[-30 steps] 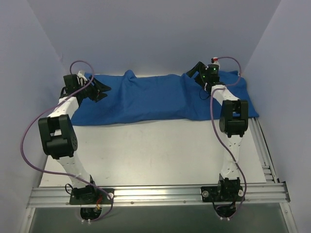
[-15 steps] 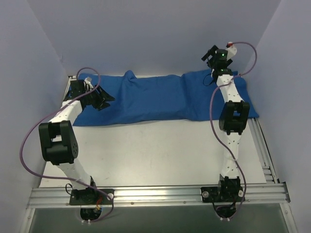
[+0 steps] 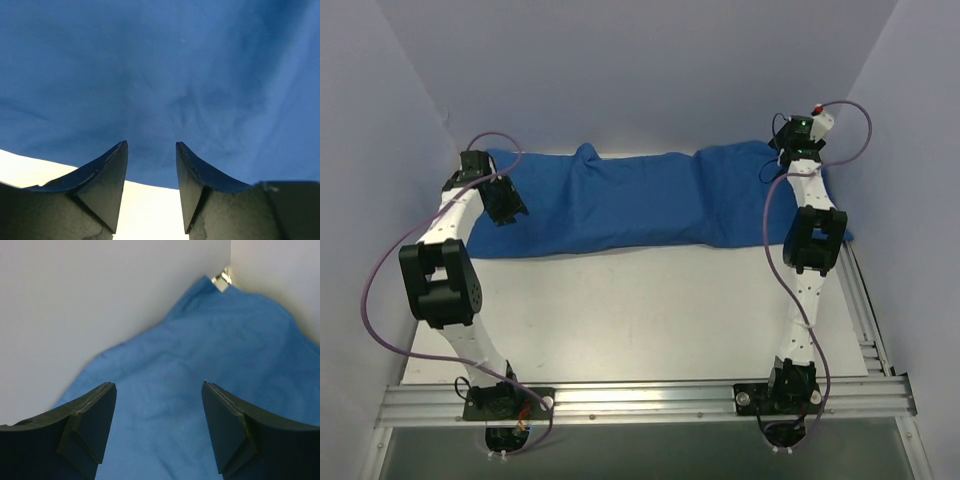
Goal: Open and lay out the surgical kit
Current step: Open the surgical kit at the center of the board.
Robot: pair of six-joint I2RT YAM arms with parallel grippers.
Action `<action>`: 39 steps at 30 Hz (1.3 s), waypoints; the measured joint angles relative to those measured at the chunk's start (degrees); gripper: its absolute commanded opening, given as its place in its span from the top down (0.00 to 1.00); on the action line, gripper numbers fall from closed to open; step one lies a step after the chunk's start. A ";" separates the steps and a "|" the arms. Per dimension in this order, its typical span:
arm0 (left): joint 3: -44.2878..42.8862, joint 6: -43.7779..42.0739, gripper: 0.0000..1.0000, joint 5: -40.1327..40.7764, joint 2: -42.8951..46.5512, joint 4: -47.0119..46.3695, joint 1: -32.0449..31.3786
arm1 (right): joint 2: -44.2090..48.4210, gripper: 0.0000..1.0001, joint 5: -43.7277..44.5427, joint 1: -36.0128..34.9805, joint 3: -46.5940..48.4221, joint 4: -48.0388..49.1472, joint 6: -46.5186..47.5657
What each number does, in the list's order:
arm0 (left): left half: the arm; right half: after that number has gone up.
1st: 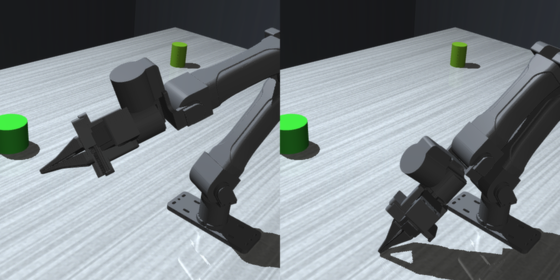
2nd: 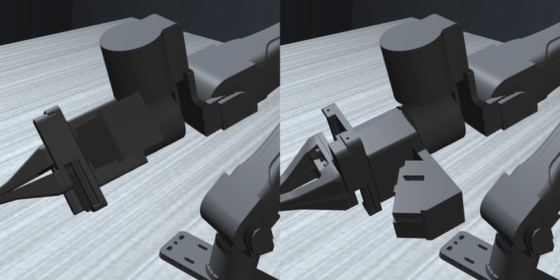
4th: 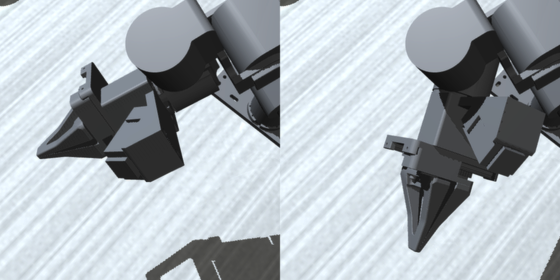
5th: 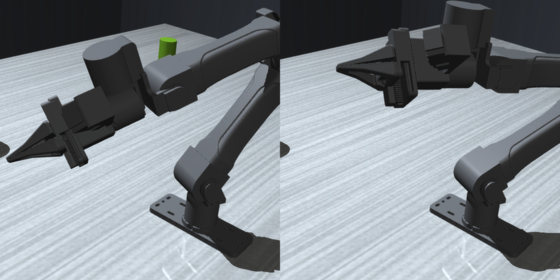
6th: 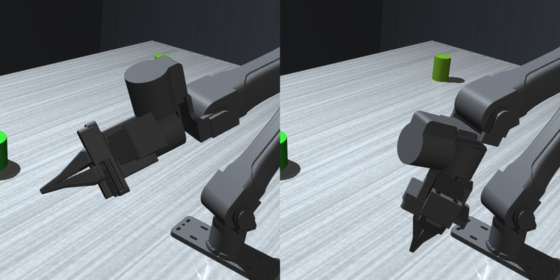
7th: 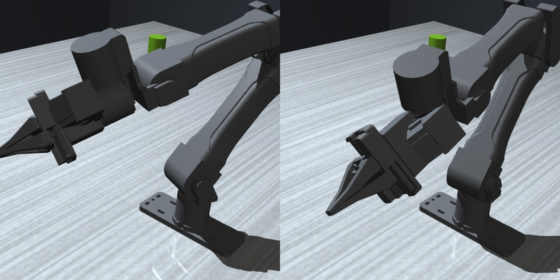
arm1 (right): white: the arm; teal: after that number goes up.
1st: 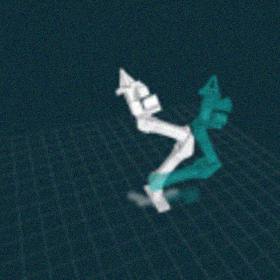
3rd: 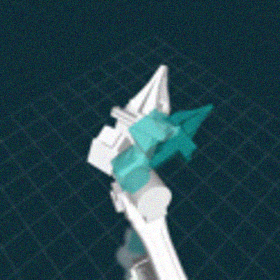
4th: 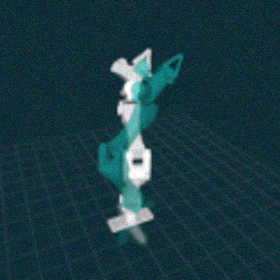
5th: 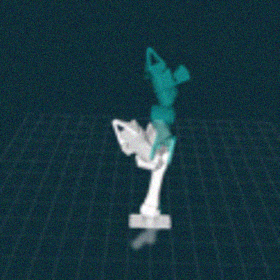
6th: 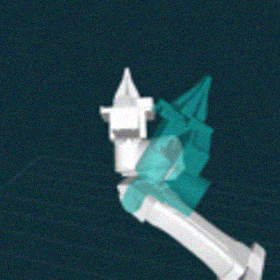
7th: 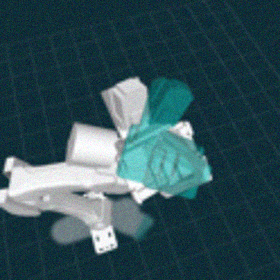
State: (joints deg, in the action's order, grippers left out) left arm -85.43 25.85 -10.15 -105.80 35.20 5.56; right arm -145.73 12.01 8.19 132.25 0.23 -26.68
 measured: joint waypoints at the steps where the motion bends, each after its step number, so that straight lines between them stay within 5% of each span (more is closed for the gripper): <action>1: -1.11 -0.17 0.52 1.36 -0.85 0.35 0.22 | 0.02 0.44 -0.11 0.13 -0.42 -0.26 -0.35; 6: -9.42 -0.81 0.80 4.87 -8.98 3.30 2.32 | 1.90 0.99 -4.24 1.20 -9.40 -2.60 -4.96; 12: -16.39 -1.53 0.98 4.83 -18.62 7.13 6.19 | 7.21 1.00 -8.79 2.93 -21.14 -5.64 -7.61; 19: -20.48 -1.99 0.98 4.66 -24.33 10.25 7.91 | 17.38 1.00 -11.47 4.28 -36.09 -6.69 -8.98; 39: -24.59 0.31 0.98 -1.36 -27.58 17.07 14.62 | 23.52 1.00 -15.96 7.65 -48.65 -1.40 -15.80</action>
State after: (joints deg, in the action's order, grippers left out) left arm -110.02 26.15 -11.51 -133.38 52.27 20.18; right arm -122.21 -3.95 15.84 83.59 -1.17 -42.48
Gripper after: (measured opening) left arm 0.031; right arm 0.026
